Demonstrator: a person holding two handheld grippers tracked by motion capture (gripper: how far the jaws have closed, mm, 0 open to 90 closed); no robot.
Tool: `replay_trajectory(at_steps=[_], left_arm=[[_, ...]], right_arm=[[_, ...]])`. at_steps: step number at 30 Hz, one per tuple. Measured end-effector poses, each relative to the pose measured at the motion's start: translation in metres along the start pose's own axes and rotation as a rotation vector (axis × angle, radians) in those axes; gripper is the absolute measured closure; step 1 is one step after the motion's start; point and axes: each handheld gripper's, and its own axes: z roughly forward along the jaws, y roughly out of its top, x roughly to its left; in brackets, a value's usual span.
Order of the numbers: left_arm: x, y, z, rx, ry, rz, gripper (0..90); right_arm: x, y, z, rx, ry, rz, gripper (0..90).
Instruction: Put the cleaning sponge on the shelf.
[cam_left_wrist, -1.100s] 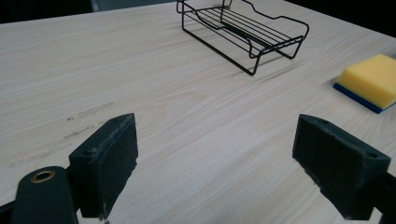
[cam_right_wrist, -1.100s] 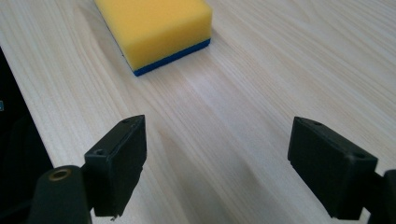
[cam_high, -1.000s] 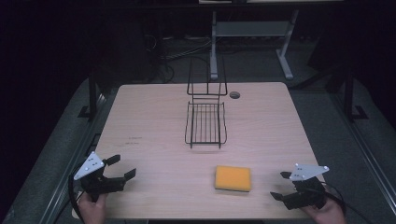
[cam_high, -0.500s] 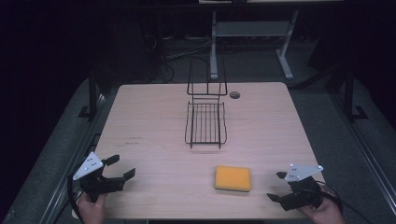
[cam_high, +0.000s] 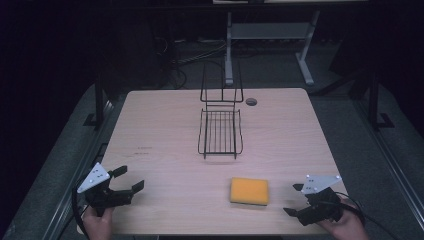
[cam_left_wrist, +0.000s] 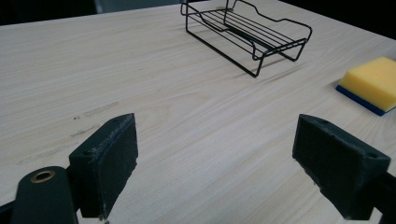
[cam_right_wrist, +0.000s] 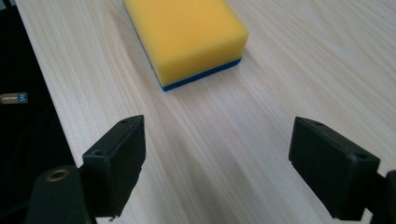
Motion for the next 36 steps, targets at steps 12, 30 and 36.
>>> replay_trajectory(at_steps=[12,30,36], left_arm=[[0.0,0.0,0.0,0.0,0.0,0.001,13.4],[0.0,0.0,-0.001,-0.007,0.003,0.002,13.4],[0.001,0.0,-0.001,-0.005,0.003,0.0,13.4]], right_arm=[[0.001,0.011,0.002,0.015,0.019,-0.032,17.9],[0.007,0.041,0.012,0.059,0.07,-0.118,17.2],[0.008,0.053,0.017,0.065,0.087,-0.153,17.2]])
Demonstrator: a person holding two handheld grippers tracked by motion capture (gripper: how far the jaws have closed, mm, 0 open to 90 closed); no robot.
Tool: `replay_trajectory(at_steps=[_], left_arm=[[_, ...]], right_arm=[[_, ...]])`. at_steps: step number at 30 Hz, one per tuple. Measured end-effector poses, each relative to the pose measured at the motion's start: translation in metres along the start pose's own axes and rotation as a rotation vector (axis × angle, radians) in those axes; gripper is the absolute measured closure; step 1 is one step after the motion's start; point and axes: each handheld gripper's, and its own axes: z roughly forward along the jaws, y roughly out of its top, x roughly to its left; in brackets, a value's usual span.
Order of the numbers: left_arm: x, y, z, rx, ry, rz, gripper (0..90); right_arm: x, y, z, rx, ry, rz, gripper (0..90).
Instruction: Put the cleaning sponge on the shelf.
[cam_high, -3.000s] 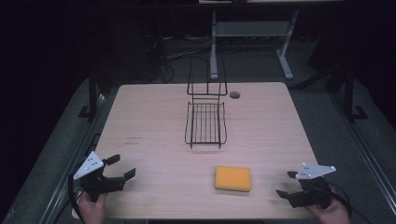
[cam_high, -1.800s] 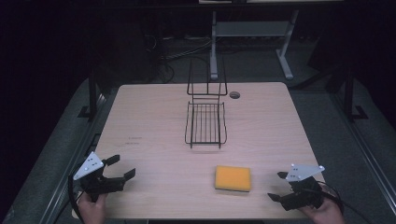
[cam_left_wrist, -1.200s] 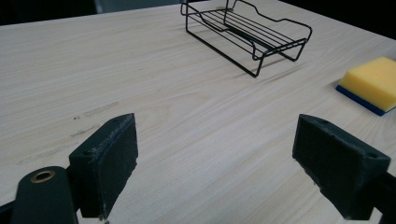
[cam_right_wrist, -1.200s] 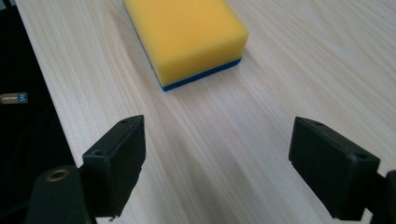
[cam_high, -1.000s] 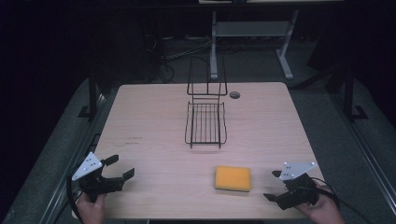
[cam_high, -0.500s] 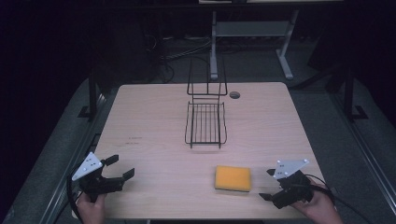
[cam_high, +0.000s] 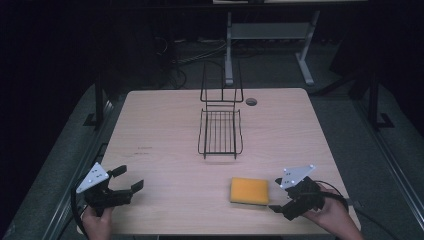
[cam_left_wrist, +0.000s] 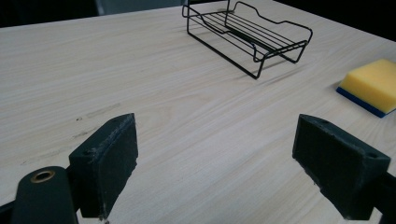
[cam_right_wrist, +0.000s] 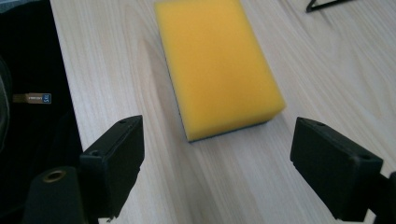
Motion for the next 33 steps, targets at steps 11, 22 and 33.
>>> replay_trajectory(at_steps=[11,22,33], left_arm=[[-0.001,0.0,-0.001,-0.006,0.0,-0.006,13.4],[-0.001,0.0,-0.001,-0.007,0.001,-0.007,13.4],[0.0,0.0,-0.001,-0.005,0.002,-0.007,13.5]], right_arm=[[-0.007,0.02,0.011,0.026,0.055,-0.034,16.9],[-0.014,0.04,0.024,0.065,0.101,-0.073,16.1],[-0.018,0.051,0.034,0.09,0.126,-0.093,15.6]])
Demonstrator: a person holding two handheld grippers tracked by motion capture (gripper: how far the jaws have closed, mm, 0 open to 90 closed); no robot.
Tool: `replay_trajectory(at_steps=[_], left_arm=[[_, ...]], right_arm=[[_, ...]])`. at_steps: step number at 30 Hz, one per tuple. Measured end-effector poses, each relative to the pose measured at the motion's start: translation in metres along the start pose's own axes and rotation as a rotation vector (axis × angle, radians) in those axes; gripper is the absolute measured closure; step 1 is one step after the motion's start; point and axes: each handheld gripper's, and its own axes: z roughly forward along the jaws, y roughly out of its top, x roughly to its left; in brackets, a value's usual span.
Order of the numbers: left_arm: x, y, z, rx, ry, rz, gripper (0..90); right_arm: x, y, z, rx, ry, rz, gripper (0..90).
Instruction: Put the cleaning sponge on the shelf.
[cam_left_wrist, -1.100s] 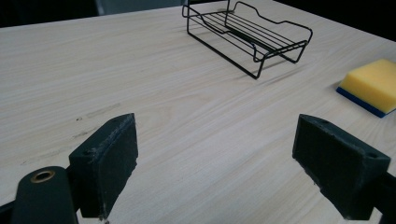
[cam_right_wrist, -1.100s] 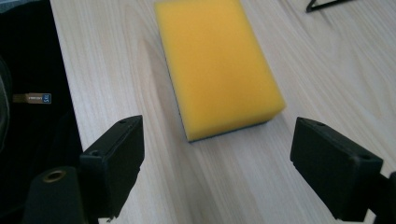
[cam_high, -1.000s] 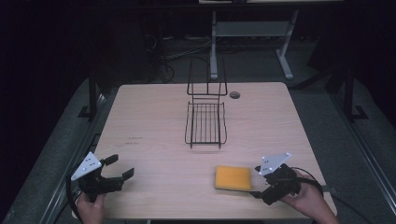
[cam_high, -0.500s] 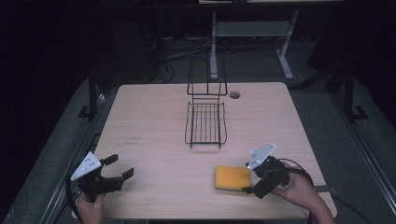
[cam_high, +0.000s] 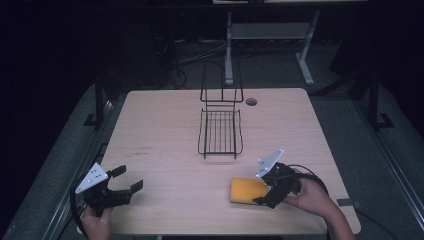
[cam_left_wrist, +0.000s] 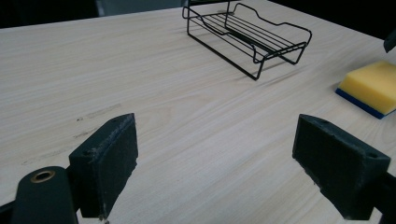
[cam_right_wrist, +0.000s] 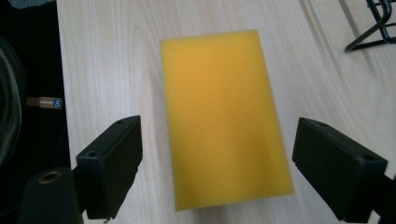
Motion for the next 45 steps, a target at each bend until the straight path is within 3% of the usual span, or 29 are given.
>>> replay_trajectory(at_steps=[15,45], left_arm=[[0.0,0.0,-0.001,0.0,-0.003,0.001,13.4],[0.0,0.0,0.0,0.0,-0.004,0.001,13.4]], right_arm=[[-0.005,0.015,0.014,0.042,0.035,-0.028,15.6],[-0.013,0.018,0.036,0.127,0.067,-0.034,15.6]])
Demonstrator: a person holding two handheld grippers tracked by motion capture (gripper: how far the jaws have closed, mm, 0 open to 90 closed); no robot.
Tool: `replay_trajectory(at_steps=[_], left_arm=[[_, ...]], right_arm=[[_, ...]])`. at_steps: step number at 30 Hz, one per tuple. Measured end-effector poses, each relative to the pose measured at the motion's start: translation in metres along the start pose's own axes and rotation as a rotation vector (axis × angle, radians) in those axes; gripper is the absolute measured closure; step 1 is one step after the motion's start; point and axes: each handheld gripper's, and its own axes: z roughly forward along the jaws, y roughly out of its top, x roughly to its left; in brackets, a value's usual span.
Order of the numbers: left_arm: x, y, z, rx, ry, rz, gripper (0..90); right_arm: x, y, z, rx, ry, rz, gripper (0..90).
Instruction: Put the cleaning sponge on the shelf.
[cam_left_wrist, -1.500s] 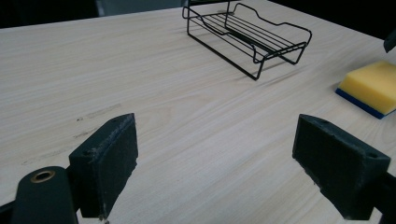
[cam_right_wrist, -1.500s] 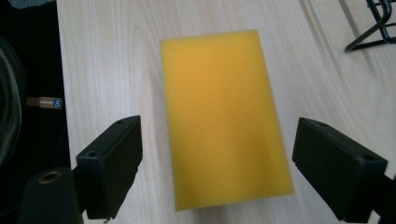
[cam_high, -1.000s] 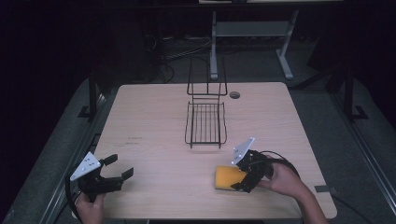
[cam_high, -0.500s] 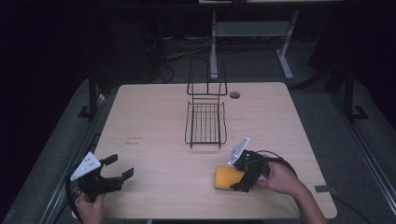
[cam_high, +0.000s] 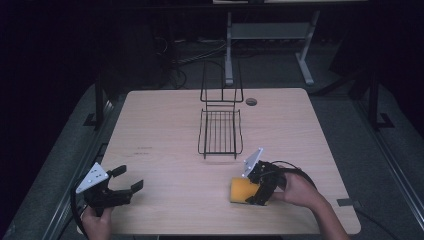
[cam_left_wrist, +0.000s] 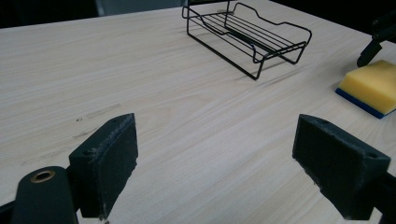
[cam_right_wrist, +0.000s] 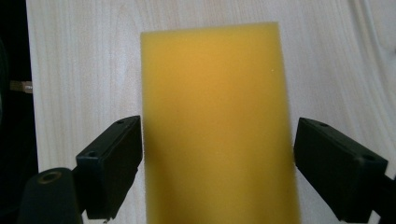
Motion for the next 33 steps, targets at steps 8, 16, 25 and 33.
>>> replay_trajectory(at_steps=[8,16,25,33], left_arm=[[0.001,0.0,0.0,0.002,0.002,0.0,13.4],[0.001,0.0,0.0,0.002,0.0,0.001,13.4],[0.001,0.001,0.0,0.0,0.001,0.004,13.4],[0.001,0.001,-0.001,-0.003,0.0,0.003,13.4]], right_arm=[[-0.001,0.001,0.005,0.017,0.0,-0.002,15.3],[0.002,0.001,0.011,0.035,0.001,-0.012,15.4],[0.002,-0.001,0.012,0.038,-0.001,-0.005,15.6],[0.004,-0.002,0.013,0.04,-0.004,-0.013,16.1]])
